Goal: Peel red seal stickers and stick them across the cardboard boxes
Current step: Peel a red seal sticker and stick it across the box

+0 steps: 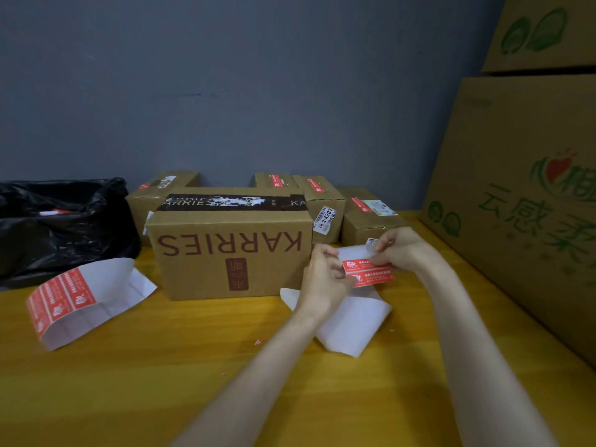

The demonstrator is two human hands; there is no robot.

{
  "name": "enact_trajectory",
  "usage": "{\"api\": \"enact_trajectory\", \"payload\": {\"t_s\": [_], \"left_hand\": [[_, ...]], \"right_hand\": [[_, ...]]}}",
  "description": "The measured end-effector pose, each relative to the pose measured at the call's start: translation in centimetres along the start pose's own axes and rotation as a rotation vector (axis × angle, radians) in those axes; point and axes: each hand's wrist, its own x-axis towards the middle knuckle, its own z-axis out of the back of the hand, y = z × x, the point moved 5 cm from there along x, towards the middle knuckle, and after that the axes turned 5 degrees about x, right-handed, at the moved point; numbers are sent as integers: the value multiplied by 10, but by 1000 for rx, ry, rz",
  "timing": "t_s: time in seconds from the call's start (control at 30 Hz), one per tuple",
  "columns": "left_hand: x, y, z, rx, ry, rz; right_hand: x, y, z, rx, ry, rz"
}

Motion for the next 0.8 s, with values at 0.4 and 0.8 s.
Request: {"api": "enact_trajectory", "payload": {"t_s": [0.4,0.8], "left_hand": [[-13,-13,-4,-519,-21,94],[-15,-14,8,-592,-74,162]], "right_hand": [[-30,40,4,-57,152,324],[-39,50,0,-53,175,312]]}}
